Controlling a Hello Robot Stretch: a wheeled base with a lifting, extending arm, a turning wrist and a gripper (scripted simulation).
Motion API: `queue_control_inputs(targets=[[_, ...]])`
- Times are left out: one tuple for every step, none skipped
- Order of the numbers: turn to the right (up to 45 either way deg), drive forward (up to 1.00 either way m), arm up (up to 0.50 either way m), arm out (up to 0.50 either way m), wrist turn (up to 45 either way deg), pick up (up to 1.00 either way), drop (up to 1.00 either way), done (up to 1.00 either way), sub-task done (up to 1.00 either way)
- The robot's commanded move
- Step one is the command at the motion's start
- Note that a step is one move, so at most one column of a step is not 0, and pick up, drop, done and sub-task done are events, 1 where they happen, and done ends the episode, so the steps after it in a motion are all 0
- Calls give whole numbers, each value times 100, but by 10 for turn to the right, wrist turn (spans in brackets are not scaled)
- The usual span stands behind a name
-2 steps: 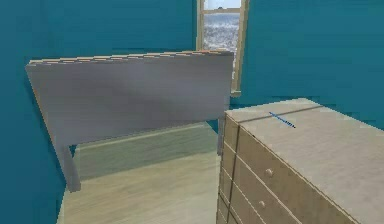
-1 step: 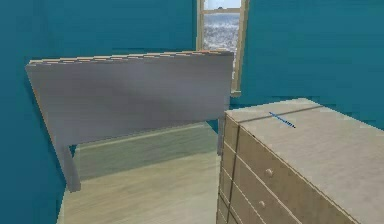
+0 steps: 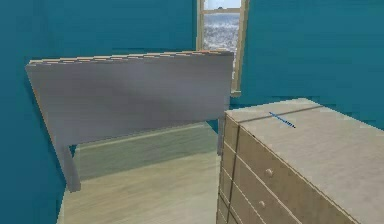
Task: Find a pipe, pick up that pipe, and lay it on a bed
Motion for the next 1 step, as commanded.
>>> queue_control_inputs(targets=[[0,0,0,0,450,0,0,0,0]])
